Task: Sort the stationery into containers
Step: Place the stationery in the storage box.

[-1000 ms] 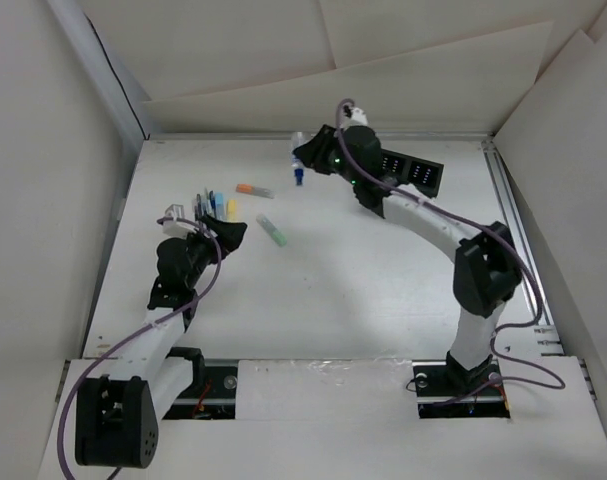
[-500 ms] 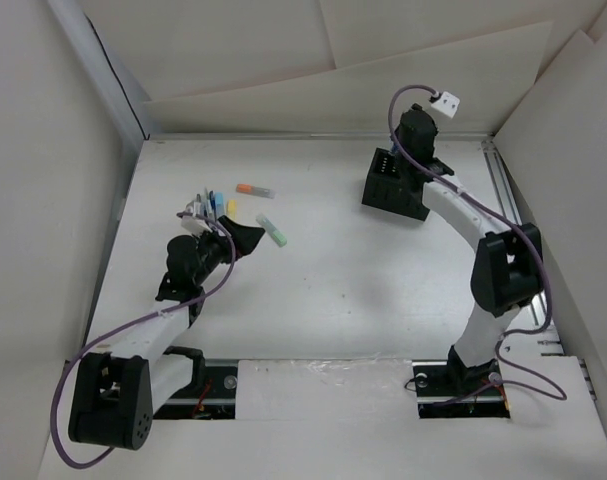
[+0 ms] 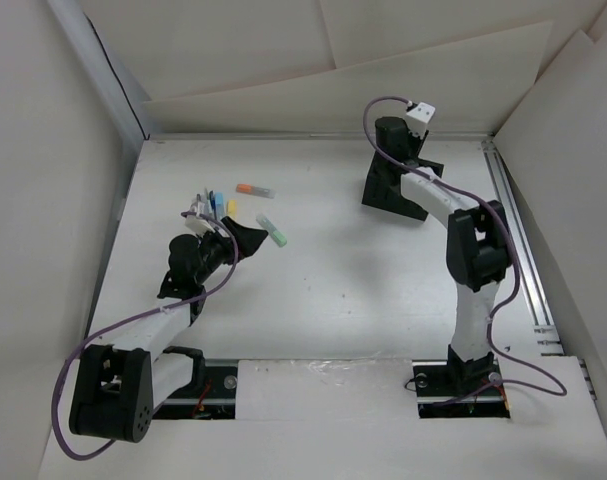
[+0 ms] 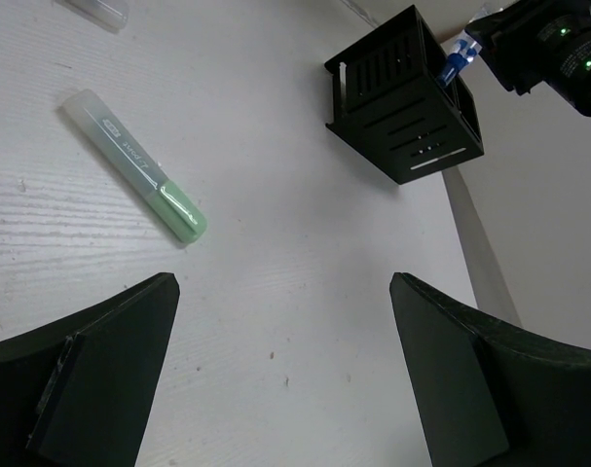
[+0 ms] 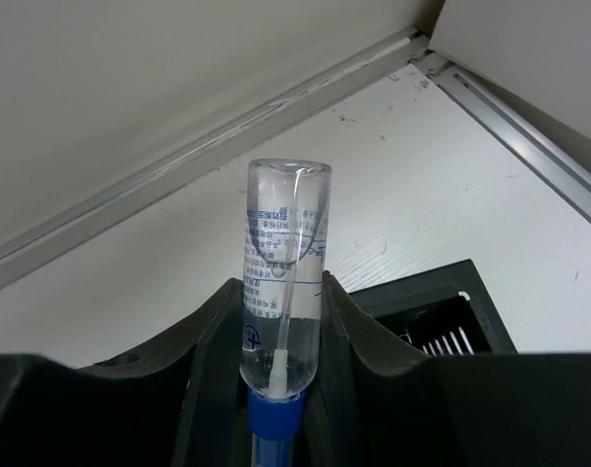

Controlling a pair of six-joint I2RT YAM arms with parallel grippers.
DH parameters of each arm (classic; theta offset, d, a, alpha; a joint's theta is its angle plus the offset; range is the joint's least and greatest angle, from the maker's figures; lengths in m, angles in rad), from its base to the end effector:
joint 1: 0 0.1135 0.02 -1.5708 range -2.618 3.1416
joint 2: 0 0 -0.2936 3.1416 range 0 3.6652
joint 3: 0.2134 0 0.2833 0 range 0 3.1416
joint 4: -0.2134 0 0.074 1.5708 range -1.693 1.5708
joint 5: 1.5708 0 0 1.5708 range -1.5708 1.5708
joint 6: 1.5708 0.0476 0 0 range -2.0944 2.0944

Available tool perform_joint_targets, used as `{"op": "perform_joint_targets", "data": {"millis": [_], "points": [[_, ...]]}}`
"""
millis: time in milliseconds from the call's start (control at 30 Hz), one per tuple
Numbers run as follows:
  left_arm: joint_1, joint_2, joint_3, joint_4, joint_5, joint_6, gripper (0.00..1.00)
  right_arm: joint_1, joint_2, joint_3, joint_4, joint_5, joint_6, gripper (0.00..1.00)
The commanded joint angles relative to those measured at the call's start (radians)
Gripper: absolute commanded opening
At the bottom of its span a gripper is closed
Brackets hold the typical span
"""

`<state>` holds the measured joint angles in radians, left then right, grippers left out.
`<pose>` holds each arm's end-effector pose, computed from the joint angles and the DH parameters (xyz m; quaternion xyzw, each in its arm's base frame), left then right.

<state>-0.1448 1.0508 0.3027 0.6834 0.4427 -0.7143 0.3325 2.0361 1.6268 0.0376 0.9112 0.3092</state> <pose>0.2292 -0.0540 0.2164 -0.0559 0.7253 -0.4235 0.5399 0.5092 0.1360 0.2833 0.2396 0.7442 -0.1849 0.5954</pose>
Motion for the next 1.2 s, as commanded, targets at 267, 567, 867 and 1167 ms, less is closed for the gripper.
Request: {"op": "perform_joint_targets", "data": {"millis": [267,567,867,1167], "points": [[-0.002,-0.006,0.018,0.059,0.004,-0.007,0.88,0.082,0.038,0.084,0.001,0.159,-0.036,0.04],[-0.002,-0.006,0.027,-0.024,-0.127,-0.016,0.84,0.119,0.067,0.084,-0.010,0.241,-0.036,0.06],[-0.002,0.046,0.067,-0.131,-0.249,-0.005,0.79,0.148,0.036,0.042,-0.010,0.261,-0.006,0.27],[-0.053,0.098,0.099,-0.156,-0.321,0.004,0.79,0.177,0.003,0.015,-0.019,0.239,0.025,0.32]]}}
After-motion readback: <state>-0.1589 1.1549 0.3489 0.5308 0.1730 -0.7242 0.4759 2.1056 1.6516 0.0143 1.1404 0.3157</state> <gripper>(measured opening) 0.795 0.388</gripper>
